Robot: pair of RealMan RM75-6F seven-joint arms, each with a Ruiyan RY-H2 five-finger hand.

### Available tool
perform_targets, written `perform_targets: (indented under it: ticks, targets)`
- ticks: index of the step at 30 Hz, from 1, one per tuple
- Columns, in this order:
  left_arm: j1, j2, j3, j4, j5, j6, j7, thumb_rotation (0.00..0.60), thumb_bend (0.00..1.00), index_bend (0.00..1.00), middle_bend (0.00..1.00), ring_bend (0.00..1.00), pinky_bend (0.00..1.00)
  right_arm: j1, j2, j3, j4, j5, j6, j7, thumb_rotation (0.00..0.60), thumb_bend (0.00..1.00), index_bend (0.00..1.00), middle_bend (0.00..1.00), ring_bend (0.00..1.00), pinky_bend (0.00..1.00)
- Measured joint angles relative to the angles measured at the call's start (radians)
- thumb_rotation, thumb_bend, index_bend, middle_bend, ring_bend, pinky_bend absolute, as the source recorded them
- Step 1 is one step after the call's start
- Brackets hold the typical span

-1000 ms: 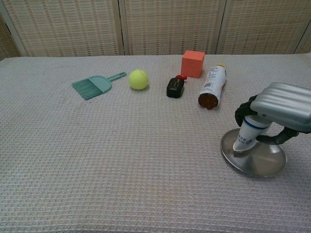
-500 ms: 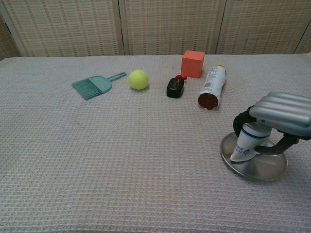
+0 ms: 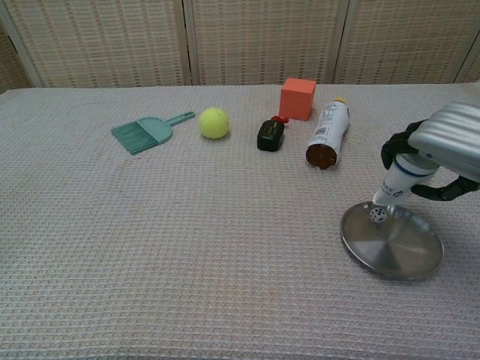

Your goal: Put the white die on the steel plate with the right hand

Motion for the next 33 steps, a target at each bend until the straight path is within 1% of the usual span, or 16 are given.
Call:
perform_targets:
  ticks: [5, 7, 9, 12, 19, 22, 24, 27, 30, 33]
  targets:
    - [0.0, -0.001, 0.0, -0.001, 0.001, -0.002, 0.006, 0.6, 0.39, 0.36, 0.5, 0.43, 0.56, -0.056, 0.067, 0.008, -0.068, 0.087, 0.006, -0.004, 0.6, 0.25, 0.56, 0.5, 0.43, 0.77]
    - [0.0, -0.002, 0.001, -0.002, 0.002, -0.003, 0.01, 0.6, 0.39, 0.36, 0.5, 0.43, 0.56, -0.081, 0.09, 0.008, -0.075, 0.111, 0.012, 0.017, 0.6, 0.25, 0.54, 0.5, 0.42, 0.77]
    - [-0.001, -0.003, 0.003, -0.002, 0.002, -0.006, 0.014, 0.6, 0.39, 0.36, 0.5, 0.43, 0.56, -0.09, 0.092, 0.007, -0.063, 0.114, 0.016, 0.051, 0.6, 0.25, 0.54, 0.5, 0.42, 0.77]
    - [-0.001, -0.003, 0.004, -0.004, -0.001, -0.012, 0.021, 0.6, 0.39, 0.36, 0.5, 0.43, 0.56, -0.099, 0.083, 0.005, -0.01, 0.11, 0.02, 0.134, 0.6, 0.25, 0.53, 0.5, 0.42, 0.77]
    - [-0.001, -0.001, 0.003, -0.007, -0.009, -0.019, 0.02, 0.6, 0.39, 0.36, 0.5, 0.43, 0.56, -0.104, 0.01, -0.003, 0.217, 0.075, 0.03, 0.346, 0.6, 0.25, 0.51, 0.5, 0.39, 0.75]
    - [-0.001, 0.0, 0.003, -0.006, -0.008, -0.017, 0.017, 0.6, 0.39, 0.36, 0.5, 0.43, 0.56, -0.106, -0.025, -0.009, 0.295, 0.062, 0.029, 0.411, 0.6, 0.23, 0.49, 0.5, 0.37, 0.74]
    - [-0.001, 0.0, 0.003, -0.006, -0.008, -0.017, 0.017, 0.6, 0.39, 0.36, 0.5, 0.43, 0.56, -0.107, -0.042, -0.014, 0.329, 0.056, 0.024, 0.436, 0.6, 0.21, 0.48, 0.49, 0.35, 0.72]
    - [-0.001, 0.0, 0.003, -0.007, -0.007, -0.016, 0.018, 0.6, 0.39, 0.36, 0.5, 0.43, 0.56, -0.108, -0.063, -0.021, 0.368, 0.048, 0.013, 0.468, 0.6, 0.18, 0.45, 0.45, 0.3, 0.68]
    - [-0.001, 0.0, 0.004, -0.007, -0.006, -0.016, 0.018, 0.6, 0.39, 0.36, 0.5, 0.43, 0.56, -0.108, -0.074, -0.025, 0.394, 0.044, 0.003, 0.495, 0.6, 0.12, 0.4, 0.39, 0.24, 0.62]
    - [-0.001, 0.0, 0.003, -0.007, -0.007, -0.016, 0.018, 0.6, 0.39, 0.36, 0.5, 0.43, 0.56, -0.108, -0.075, -0.027, 0.4, 0.04, 0.004, 0.522, 0.6, 0.07, 0.32, 0.3, 0.13, 0.52]
